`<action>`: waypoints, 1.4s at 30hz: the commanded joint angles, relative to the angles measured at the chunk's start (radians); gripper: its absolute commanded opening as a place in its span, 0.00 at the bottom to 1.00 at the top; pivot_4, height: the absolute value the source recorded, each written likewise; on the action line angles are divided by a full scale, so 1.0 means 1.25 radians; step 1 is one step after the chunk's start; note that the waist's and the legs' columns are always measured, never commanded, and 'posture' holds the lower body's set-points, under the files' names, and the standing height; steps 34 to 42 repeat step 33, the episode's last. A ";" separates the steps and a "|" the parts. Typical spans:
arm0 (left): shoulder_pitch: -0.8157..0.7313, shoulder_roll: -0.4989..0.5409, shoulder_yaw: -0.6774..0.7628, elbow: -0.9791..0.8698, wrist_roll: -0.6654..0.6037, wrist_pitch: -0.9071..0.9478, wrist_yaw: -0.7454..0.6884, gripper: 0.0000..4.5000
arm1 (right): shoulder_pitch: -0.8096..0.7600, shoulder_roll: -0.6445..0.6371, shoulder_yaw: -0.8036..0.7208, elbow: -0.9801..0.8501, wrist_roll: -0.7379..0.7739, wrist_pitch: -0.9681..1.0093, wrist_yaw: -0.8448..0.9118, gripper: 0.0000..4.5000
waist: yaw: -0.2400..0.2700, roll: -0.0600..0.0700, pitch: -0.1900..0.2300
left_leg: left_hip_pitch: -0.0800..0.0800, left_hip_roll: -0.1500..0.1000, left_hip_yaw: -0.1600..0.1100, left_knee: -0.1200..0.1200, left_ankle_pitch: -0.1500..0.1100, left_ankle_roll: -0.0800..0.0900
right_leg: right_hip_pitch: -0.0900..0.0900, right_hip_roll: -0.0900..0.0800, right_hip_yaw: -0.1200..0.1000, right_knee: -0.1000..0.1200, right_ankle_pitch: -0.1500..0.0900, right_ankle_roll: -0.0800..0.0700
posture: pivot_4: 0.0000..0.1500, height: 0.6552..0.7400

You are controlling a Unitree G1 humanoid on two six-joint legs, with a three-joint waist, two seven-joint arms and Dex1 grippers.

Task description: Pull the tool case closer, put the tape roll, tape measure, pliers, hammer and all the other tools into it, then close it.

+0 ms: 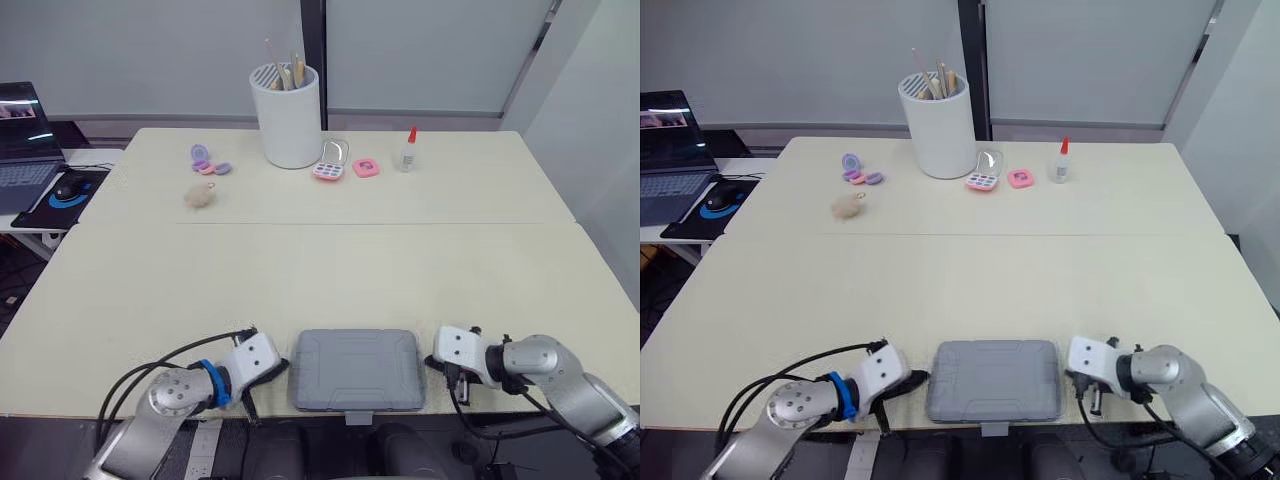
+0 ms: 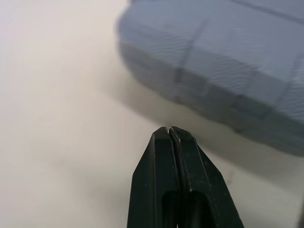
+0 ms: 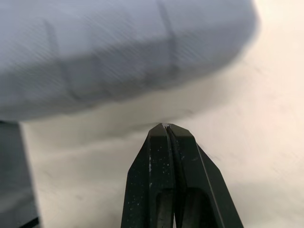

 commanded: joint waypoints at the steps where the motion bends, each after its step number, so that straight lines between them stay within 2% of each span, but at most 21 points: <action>1: -0.010 0.014 0.078 0.039 -0.034 -0.072 -0.001 0.00 | -0.024 -0.016 -0.057 0.065 -0.008 -0.064 -0.022 0.00 | 0.000 0.000 0.000 | 0.000 0.000 0.000 0.000 0.000 0.000 | 0.000 0.000 0.000 0.000 0.000 0.000 | 1.00 1.00; 2: -0.016 0.009 0.105 0.054 -0.057 -0.084 -0.004 0.00 | -0.031 -0.019 -0.073 0.086 -0.001 -0.080 -0.023 0.05 | 0.000 0.000 0.000 | 0.000 0.000 0.000 0.000 0.000 0.000 | 0.000 0.000 0.000 0.000 0.000 0.000 | 1.00 1.00; 6: -0.042 0.030 0.215 0.144 -0.150 -0.111 -0.056 0.19 | -0.073 0.005 -0.198 0.151 0.121 -0.078 0.000 0.23 | -0.002 0.000 0.000 | 0.000 0.000 0.000 0.000 0.000 0.000 | 0.000 0.000 0.000 0.000 0.000 0.000 | 1.00 1.00; 10: -0.123 0.027 0.271 0.270 -0.186 -0.150 -0.064 0.48 | -0.124 0.031 -0.251 0.195 0.172 -0.065 -0.003 0.44 | -0.002 0.000 0.000 | 0.000 0.001 0.000 0.000 0.000 0.000 | 0.000 0.001 0.000 0.001 0.001 -0.001 | 1.00 1.00; 15: -0.210 0.021 0.271 0.355 -0.192 -0.174 -0.070 0.82 | -0.163 0.059 -0.278 0.231 0.187 -0.064 -0.026 0.71 | -0.001 0.000 0.000 | -0.001 0.000 0.000 0.001 0.000 0.000 | -0.001 0.000 0.000 0.001 0.001 -0.001 | 1.00 1.00; 18: -0.238 0.017 0.264 0.393 -0.183 -0.192 -0.069 1.00 | -0.166 0.072 -0.288 0.237 0.190 -0.066 -0.040 0.92 | -0.001 0.000 0.000 | -0.001 0.000 0.000 0.001 0.000 0.000 | -0.001 0.000 0.000 0.001 0.001 -0.001 | 1.00 1.00; 19: -0.246 0.015 0.262 0.405 -0.179 -0.199 -0.067 1.00 | -0.166 0.074 -0.289 0.238 0.191 -0.066 -0.042 1.00 | -0.001 0.000 0.000 | -0.001 0.000 0.000 0.001 0.000 0.000 | -0.001 0.000 0.000 0.001 0.001 -0.001 | 1.00 1.00; 33: -0.330 0.018 0.213 0.538 -0.047 -0.276 0.037 1.00 | -0.177 0.089 -0.284 0.270 0.158 -0.089 -0.103 1.00 | -0.002 0.000 0.000 | -0.001 0.000 0.000 0.001 0.000 0.000 | -0.001 0.000 0.000 0.001 0.002 -0.001 | 1.00 1.00; 42: -0.330 0.018 0.213 0.538 -0.047 -0.276 0.037 1.00 | -0.177 0.089 -0.284 0.270 0.158 -0.089 -0.103 1.00 | -0.002 0.000 0.000 | -0.001 0.000 0.000 0.001 0.000 0.000 | -0.001 0.000 0.000 0.001 0.002 -0.001 | 1.00 1.00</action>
